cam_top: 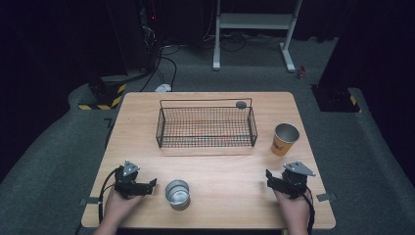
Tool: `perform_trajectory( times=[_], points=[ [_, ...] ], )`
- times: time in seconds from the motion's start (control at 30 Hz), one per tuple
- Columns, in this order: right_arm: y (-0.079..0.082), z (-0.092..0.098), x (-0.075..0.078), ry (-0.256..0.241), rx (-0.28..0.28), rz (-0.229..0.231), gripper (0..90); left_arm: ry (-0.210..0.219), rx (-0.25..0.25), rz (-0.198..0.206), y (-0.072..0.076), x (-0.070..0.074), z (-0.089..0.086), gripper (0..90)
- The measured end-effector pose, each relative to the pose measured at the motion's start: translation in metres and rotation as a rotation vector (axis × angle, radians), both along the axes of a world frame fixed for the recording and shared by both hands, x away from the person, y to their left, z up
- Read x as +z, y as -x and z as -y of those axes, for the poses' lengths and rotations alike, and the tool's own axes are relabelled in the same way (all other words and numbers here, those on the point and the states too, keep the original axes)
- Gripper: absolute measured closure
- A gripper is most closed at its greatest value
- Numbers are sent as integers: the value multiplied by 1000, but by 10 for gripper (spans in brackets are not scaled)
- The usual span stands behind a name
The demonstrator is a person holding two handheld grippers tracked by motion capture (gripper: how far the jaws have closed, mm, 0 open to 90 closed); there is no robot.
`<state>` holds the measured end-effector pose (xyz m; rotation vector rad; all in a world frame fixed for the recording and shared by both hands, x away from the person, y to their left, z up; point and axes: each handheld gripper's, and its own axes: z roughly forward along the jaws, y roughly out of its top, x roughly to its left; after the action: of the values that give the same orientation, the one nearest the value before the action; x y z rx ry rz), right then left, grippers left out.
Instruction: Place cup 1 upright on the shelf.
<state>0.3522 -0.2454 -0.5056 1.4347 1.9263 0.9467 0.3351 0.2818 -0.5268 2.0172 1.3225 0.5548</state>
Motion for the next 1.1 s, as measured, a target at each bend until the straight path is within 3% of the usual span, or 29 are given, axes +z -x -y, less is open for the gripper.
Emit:
perform_trajectory(
  times=[0.57, 0.77, 0.93, 1.1],
  points=[
    [2, 13, 9, 5, -42, 64, 127, -24, -2, -14, 0, -3, 2, 5],
    [2, 18, 15, -17, -58, 65, 126, -16, 0, -9, 3, -4, 3, 0],
    [-4, 19, 18, -4, -55, 72, 124, -16, 0, -9, 3, -4, 3, 0],
    [-11, 19, 17, -14, -54, 54, 124, -15, 0, -9, 3, -4, 3, 0]
  ],
)
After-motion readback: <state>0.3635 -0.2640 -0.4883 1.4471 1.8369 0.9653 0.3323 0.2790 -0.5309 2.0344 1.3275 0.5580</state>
